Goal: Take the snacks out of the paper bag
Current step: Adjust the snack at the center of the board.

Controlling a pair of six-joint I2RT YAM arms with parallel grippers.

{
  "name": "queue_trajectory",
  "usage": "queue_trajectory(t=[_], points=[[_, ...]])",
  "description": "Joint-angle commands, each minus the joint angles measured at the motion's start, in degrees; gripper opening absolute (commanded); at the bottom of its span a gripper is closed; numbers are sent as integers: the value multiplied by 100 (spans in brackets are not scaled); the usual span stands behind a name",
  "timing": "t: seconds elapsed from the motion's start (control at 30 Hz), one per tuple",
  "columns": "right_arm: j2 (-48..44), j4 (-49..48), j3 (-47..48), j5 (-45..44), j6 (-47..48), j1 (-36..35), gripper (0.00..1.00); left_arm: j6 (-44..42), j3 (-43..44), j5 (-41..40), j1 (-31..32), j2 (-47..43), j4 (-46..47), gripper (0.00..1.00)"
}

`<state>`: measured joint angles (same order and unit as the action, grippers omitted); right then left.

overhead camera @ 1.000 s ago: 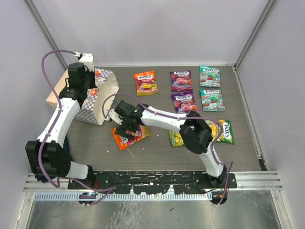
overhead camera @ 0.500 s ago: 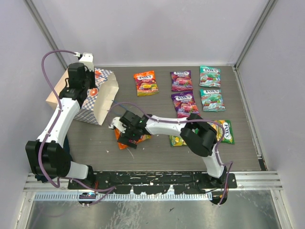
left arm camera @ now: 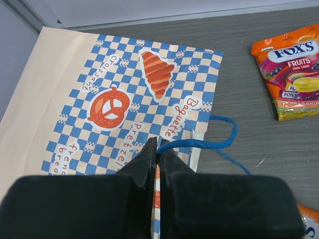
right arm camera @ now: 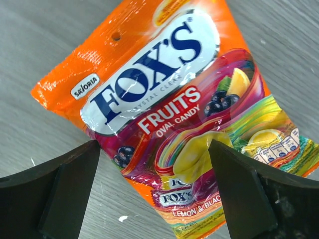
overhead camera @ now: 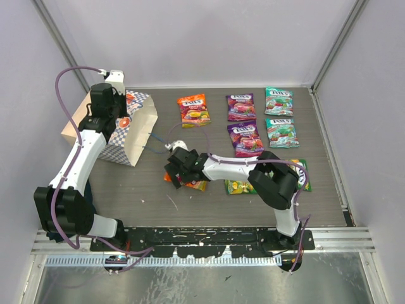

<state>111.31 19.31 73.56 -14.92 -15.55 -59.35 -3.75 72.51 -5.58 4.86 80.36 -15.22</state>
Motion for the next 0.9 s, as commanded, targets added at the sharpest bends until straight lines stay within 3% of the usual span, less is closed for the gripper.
queue_trajectory(t=[0.0, 0.23, 0.4, 0.67, 0.87], points=[[-312, 407, -33, -482, -2511, 235, 97, 84, 156, 85, -29, -28, 227, 0], [-298, 1378, 302, -1783, -4790, 129, 100, 137, 231, 47, -29, 14, 110, 0], [-408, 1815, 695, -2250, -5251, 72, 99, 146, 245, 33, -25, 24, 90, 0], [-1282, 757, 55, -2146, -4451, 10, 99, 146, 279, -3, -29, 58, 76, 0], [-2348, -1766, -1182, -1144, -2078, 11, 100, 155, 266, 12, -29, 26, 58, 4]])
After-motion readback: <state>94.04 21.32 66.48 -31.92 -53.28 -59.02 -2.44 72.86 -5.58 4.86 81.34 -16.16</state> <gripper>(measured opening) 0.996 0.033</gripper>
